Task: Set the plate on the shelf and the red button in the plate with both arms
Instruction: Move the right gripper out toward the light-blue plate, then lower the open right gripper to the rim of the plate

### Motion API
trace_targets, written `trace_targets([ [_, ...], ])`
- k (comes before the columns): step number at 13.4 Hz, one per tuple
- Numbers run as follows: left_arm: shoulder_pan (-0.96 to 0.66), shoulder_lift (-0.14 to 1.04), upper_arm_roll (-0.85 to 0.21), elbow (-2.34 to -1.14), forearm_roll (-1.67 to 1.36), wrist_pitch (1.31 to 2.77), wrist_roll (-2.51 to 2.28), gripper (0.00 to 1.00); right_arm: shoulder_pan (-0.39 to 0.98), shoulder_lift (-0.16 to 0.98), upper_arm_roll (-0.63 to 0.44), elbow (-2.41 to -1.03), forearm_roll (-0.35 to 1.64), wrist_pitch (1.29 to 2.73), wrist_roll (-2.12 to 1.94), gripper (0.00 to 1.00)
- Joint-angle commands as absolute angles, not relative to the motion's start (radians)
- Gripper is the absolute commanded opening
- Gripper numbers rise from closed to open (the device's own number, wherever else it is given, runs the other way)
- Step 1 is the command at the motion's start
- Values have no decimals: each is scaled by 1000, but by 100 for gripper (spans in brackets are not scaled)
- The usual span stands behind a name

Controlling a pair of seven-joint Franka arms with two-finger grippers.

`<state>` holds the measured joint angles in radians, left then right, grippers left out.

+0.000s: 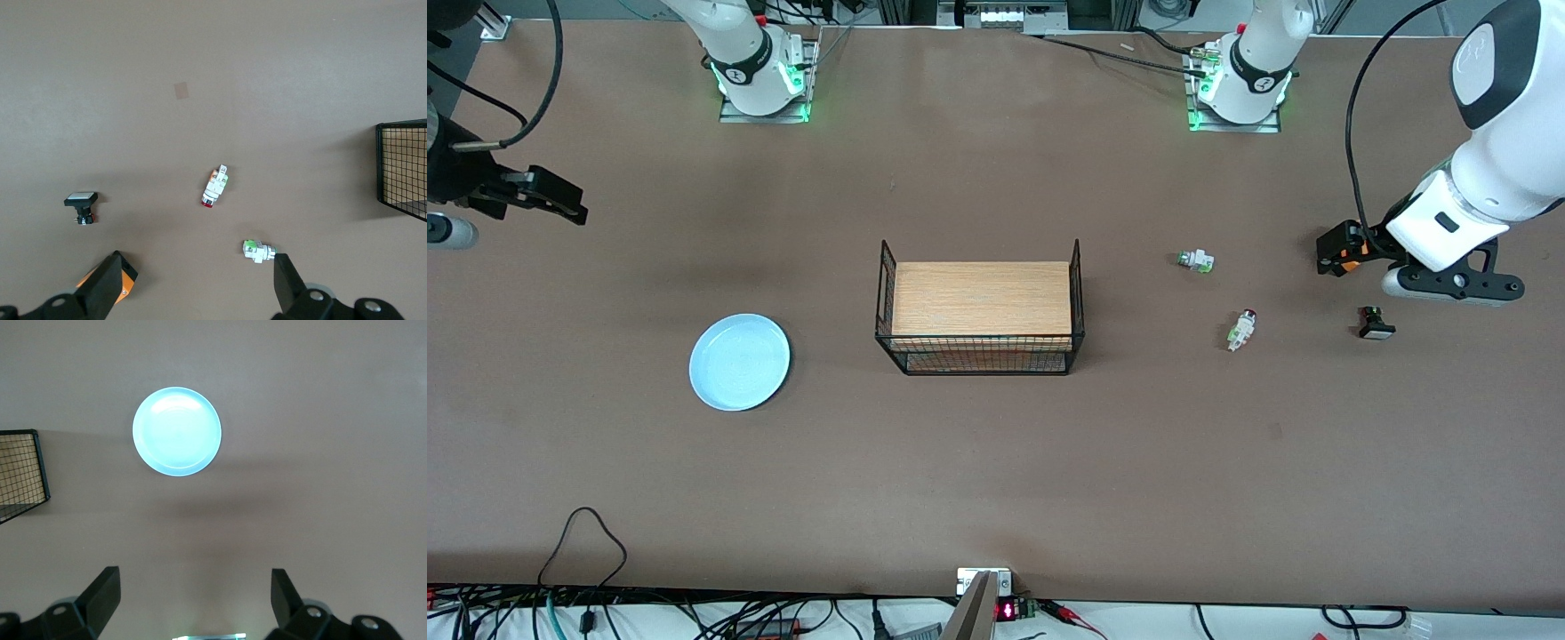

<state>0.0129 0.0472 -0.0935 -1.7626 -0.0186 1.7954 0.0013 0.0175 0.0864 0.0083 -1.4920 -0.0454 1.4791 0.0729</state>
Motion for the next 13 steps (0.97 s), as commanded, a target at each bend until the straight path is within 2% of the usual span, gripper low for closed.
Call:
trace_targets([
  [1,11,60,-92,-1738,-31,1789,-3,100,-20,123,11,-1470,-46,1477,63,100],
  [6,12,60,-92,-1738,-31,1789,0,100,-87,208,6,-1470,9,1497,71,100],
  [13,14,60,-92,-1738,-31,1787,2,100,-75,374,6,-1529,38,1724,75,100],
])
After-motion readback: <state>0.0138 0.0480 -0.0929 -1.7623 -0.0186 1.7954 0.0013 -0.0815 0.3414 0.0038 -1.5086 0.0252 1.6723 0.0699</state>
